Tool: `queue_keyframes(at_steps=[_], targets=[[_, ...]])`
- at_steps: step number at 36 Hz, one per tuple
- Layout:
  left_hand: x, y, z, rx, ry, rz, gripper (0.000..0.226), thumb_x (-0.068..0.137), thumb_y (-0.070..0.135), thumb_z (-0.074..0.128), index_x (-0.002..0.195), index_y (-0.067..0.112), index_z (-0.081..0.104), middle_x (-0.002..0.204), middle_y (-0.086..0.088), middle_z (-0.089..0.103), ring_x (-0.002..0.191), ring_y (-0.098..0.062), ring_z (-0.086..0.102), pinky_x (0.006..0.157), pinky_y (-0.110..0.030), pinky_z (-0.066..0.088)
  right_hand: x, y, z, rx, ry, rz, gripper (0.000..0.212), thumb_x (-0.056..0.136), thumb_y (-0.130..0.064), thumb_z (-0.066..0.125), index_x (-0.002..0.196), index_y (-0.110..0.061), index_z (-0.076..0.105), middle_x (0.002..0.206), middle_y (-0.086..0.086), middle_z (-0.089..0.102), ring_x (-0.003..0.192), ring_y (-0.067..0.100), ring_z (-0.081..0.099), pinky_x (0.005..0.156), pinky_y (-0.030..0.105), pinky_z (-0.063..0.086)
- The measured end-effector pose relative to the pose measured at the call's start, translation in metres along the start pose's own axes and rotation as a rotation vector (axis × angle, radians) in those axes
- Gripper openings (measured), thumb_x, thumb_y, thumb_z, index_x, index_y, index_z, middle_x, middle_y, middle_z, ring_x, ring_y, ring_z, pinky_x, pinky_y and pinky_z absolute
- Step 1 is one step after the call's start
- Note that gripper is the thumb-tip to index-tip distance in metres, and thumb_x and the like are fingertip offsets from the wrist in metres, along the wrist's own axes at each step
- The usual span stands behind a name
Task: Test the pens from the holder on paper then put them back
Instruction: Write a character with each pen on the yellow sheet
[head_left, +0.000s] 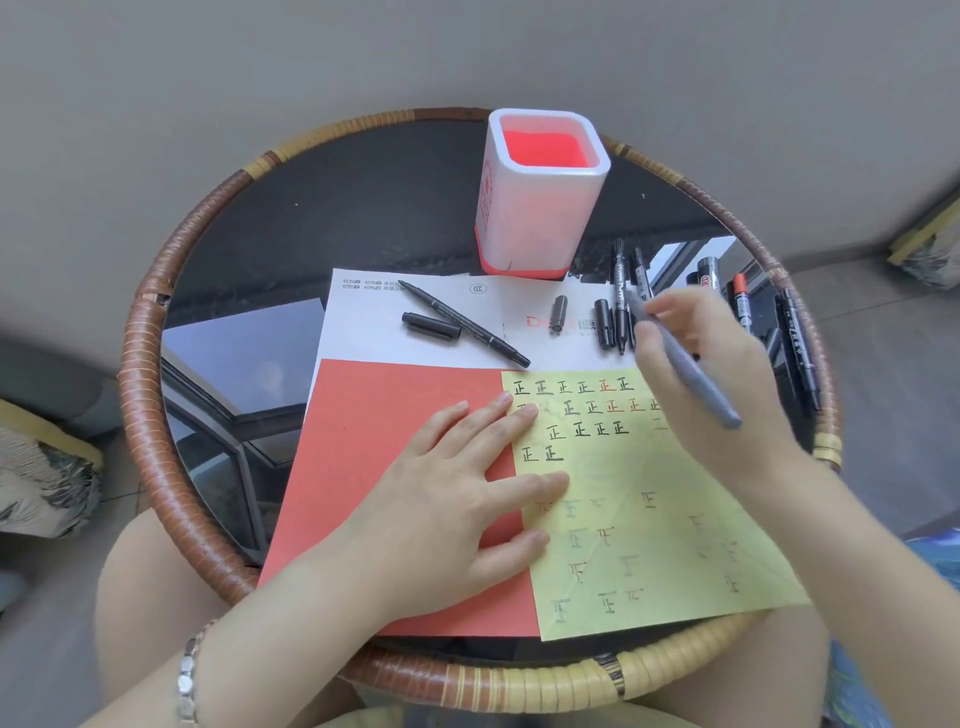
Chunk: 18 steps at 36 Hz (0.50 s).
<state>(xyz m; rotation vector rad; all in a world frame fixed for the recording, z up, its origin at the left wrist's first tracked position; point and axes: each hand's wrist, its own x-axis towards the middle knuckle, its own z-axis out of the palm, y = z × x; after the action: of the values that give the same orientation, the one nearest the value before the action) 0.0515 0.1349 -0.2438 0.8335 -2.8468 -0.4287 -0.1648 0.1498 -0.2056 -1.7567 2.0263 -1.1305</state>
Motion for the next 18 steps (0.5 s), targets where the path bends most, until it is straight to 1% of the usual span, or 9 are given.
queue_keyframes(at_steps=[1,2,3,4,6,7,12,15,18], targets=[[0.0,0.0,0.0,-0.001,0.001,0.0,0.039,0.085,0.052,0.04,0.118,0.041,0.057,0.142,-0.009,0.043,0.135,-0.025,0.034,0.106,-0.041,0.018,0.009,0.003,-0.002,-0.108,-0.024,-0.058,0.011,0.088,-0.015,0.054,0.098,-0.016,0.051,0.083,0.0,0.06,0.079,0.016,0.06,0.066,0.027,0.051],[0.0,0.0,0.0,-0.002,0.002,0.0,0.039,0.085,0.052,0.04,0.118,0.041,0.057,0.142,-0.009,0.043,0.135,-0.025,0.034,0.106,-0.041,0.017,0.017,0.006,-0.003,-0.217,-0.038,-0.103,0.015,0.085,-0.008,0.058,0.099,-0.012,0.053,0.086,0.006,0.06,0.081,0.023,0.059,0.069,0.037,0.052],[0.0,0.0,0.0,-0.002,0.003,0.0,0.039,0.085,0.052,0.04,0.118,0.041,0.057,0.142,-0.009,0.043,0.135,-0.025,0.035,0.106,-0.041,0.017,0.026,0.01,-0.002,-0.318,-0.041,-0.145,0.02,0.082,-0.001,0.06,0.1,-0.009,0.055,0.088,0.009,0.061,0.083,0.027,0.057,0.07,0.042,0.05],[0.0,0.0,0.0,-0.001,0.004,0.0,0.039,0.085,0.052,0.04,0.118,0.041,0.057,0.142,-0.009,0.043,0.135,-0.025,0.035,0.106,-0.04,0.017,0.034,0.014,0.0,-0.402,-0.038,-0.184,0.026,0.077,0.006,0.061,0.1,-0.007,0.058,0.089,0.012,0.062,0.084,0.031,0.056,0.07,0.043,0.048],[-0.001,0.0,0.001,-0.002,0.009,-0.001,0.039,0.084,0.052,0.041,0.117,0.041,0.057,0.142,-0.008,0.044,0.134,-0.024,0.035,0.107,-0.04,0.017,0.047,0.017,0.008,-0.52,-0.031,-0.222,0.04,0.067,0.018,0.06,0.1,-0.005,0.062,0.087,0.014,0.064,0.083,0.035,0.056,0.07,0.041,0.044],[-0.001,0.0,0.001,-0.003,0.011,-0.001,0.039,0.084,0.052,0.041,0.117,0.041,0.058,0.142,-0.008,0.044,0.134,-0.024,0.035,0.107,-0.04,0.017,0.051,0.018,0.014,-0.561,-0.024,-0.226,0.044,0.065,0.02,0.059,0.1,-0.006,0.064,0.088,0.014,0.066,0.083,0.036,0.057,0.071,0.041,0.042],[-0.001,0.0,0.001,-0.002,0.025,-0.002,0.038,0.083,0.051,0.043,0.116,0.041,0.059,0.14,-0.007,0.046,0.134,-0.023,0.037,0.107,-0.038,0.017,0.062,0.023,0.032,-0.627,-0.041,-0.233,0.04,0.073,0.014,0.055,0.106,-0.006,0.066,0.092,0.016,0.067,0.091,0.038,0.055,0.075,0.042,0.038],[-0.002,-0.001,0.002,-0.006,0.038,-0.001,0.037,0.083,0.051,0.044,0.114,0.041,0.06,0.139,-0.007,0.047,0.133,-0.023,0.038,0.107,-0.037,0.018,0.061,0.024,0.031,-0.592,-0.04,-0.236,0.039,0.075,0.015,0.052,0.102,-0.007,0.069,0.093,0.016,0.069,0.09,0.037,0.055,0.076,0.04,0.037],[-0.002,-0.001,0.003,-0.003,0.046,0.003,0.036,0.083,0.051,0.044,0.114,0.041,0.059,0.139,-0.006,0.047,0.133,-0.022,0.038,0.108,-0.037,0.018,0.061,0.026,0.023,-0.509,-0.009,-0.169,0.03,0.083,0.006,0.051,0.102,-0.009,0.069,0.094,0.011,0.069,0.092,0.032,0.055,0.08,0.037,0.036]])
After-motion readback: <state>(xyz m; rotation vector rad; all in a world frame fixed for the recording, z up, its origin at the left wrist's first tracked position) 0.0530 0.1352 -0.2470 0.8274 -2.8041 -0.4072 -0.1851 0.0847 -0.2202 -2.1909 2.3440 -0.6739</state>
